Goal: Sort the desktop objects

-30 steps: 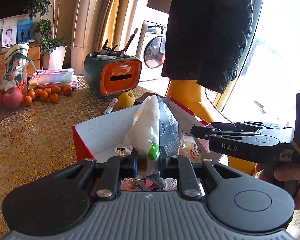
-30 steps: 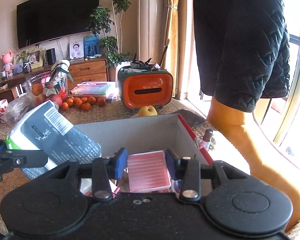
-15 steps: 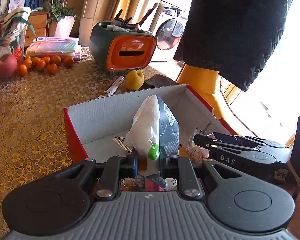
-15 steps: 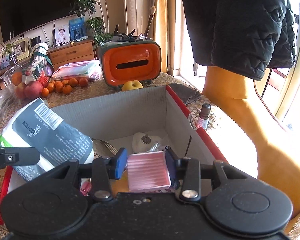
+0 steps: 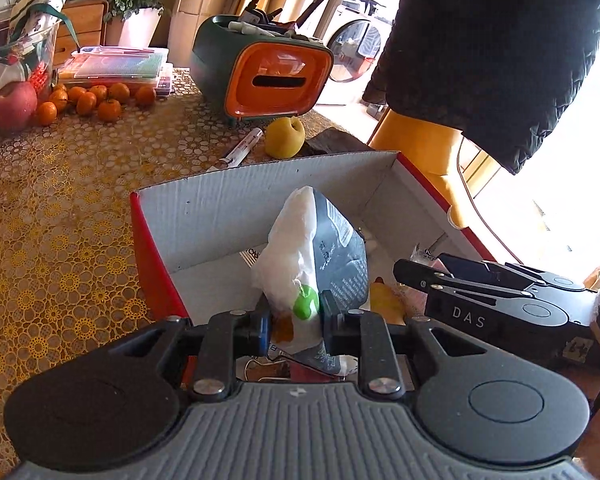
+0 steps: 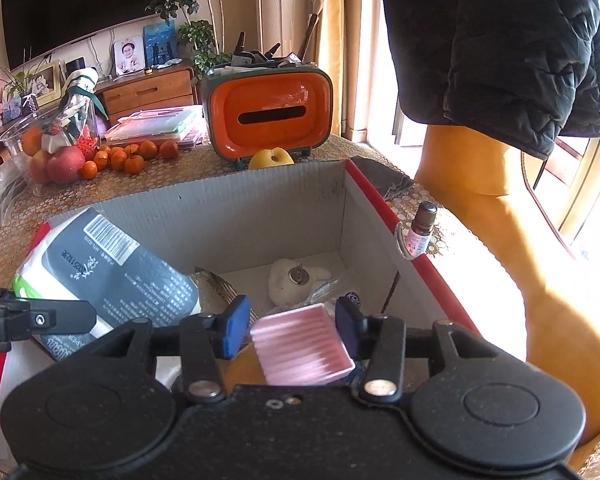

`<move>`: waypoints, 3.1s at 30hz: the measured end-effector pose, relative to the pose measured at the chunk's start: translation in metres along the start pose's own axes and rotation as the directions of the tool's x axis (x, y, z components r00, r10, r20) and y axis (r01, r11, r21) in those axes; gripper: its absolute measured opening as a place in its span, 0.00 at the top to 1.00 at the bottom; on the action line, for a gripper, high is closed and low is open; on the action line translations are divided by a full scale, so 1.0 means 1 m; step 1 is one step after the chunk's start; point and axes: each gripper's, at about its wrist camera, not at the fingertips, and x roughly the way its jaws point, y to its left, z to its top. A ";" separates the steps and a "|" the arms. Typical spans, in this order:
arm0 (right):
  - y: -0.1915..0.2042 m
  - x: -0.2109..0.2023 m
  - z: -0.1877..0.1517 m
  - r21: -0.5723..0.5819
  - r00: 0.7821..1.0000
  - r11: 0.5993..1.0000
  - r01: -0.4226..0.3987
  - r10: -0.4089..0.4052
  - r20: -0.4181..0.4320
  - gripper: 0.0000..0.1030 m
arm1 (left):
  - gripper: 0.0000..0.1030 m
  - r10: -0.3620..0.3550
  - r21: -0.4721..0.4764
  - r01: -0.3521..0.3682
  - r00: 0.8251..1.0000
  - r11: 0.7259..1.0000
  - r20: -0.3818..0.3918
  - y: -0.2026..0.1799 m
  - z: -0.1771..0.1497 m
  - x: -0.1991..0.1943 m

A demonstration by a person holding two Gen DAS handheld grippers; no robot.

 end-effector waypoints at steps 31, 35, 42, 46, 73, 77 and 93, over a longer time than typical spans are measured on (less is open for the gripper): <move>0.007 -0.054 -0.008 -0.019 0.995 0.995 -0.097 0.097 0.022 0.25 | 0.02 -0.006 0.069 -0.001 0.996 0.998 0.094 -0.008 -0.019 -0.057; 0.009 -0.064 -0.009 -0.027 0.994 0.994 -0.106 0.107 0.031 0.25 | 0.02 -0.013 0.081 0.005 0.994 0.997 0.106 -0.010 -0.022 -0.065; 0.014 -0.082 -0.011 -0.048 0.991 0.991 -0.122 0.124 0.046 0.24 | 0.02 -0.018 0.106 0.006 0.992 0.994 0.121 -0.014 -0.028 -0.080; 0.018 -0.092 -0.012 -0.059 0.989 0.990 -0.131 0.134 0.056 0.22 | 0.02 -0.010 0.097 -0.002 0.992 0.995 0.125 -0.013 -0.033 -0.089; 0.038 -0.162 -0.048 -0.132 0.961 0.976 -0.173 0.197 0.194 0.01 | 0.00 0.117 0.218 -0.158 0.974 0.963 0.193 -0.019 -0.078 -0.137; 0.039 -0.168 -0.055 -0.137 0.963 0.977 -0.164 0.189 0.193 0.01 | 0.00 0.107 0.200 -0.143 0.978 0.969 0.181 -0.016 -0.083 -0.141; 0.038 -0.170 -0.067 -0.089 0.967 0.983 -0.160 0.175 0.184 0.01 | 0.00 0.123 0.207 -0.159 0.977 0.965 0.175 -0.020 -0.097 -0.145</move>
